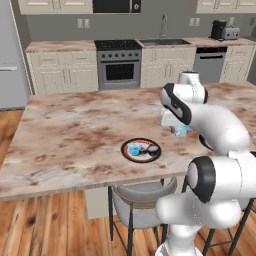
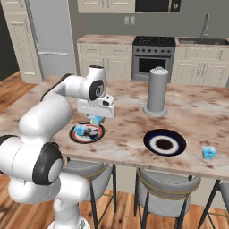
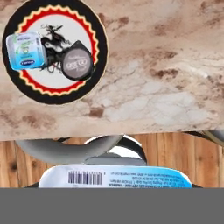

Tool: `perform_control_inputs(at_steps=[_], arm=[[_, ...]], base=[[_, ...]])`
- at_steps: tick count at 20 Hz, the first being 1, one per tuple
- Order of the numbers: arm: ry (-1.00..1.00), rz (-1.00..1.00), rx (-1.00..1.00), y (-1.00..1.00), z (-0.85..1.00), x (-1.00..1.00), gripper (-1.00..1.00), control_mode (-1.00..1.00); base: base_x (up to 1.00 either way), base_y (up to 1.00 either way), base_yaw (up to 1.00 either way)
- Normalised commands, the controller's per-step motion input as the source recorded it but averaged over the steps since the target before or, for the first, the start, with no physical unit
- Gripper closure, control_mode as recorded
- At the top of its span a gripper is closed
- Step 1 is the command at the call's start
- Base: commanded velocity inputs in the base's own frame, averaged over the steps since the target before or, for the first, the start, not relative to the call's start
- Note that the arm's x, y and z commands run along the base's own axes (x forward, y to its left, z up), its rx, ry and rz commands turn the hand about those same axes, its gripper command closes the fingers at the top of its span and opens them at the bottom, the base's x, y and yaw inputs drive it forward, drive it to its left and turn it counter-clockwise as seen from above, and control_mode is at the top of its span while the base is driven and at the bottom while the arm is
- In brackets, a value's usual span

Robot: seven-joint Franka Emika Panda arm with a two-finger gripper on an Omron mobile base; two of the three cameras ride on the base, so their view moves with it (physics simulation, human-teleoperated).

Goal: Place two yogurt containers on each plate.

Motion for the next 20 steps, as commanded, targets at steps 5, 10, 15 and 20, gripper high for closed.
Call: perform_control_inputs(at_steps=[5, 10, 15, 20], arm=[[-0.02, -0.08, 0.00, 0.14, 0.30, -0.26, 1.00, -1.00], [0.00, 0.00, 0.00, 0.13, 0.15, -0.07, 1.00, -1.00], [0.00, 0.00, 0.00, 0.02, 0.07, 0.00, 1.00, -1.00], [0.00, 0.00, 0.00, 0.00, 0.00, 0.00, 1.00, 1.00]], base=[[0.00, 0.00, 0.00], [0.00, 0.00, 0.00], [0.00, 0.00, 0.00], [-0.06, -0.02, 0.00]])
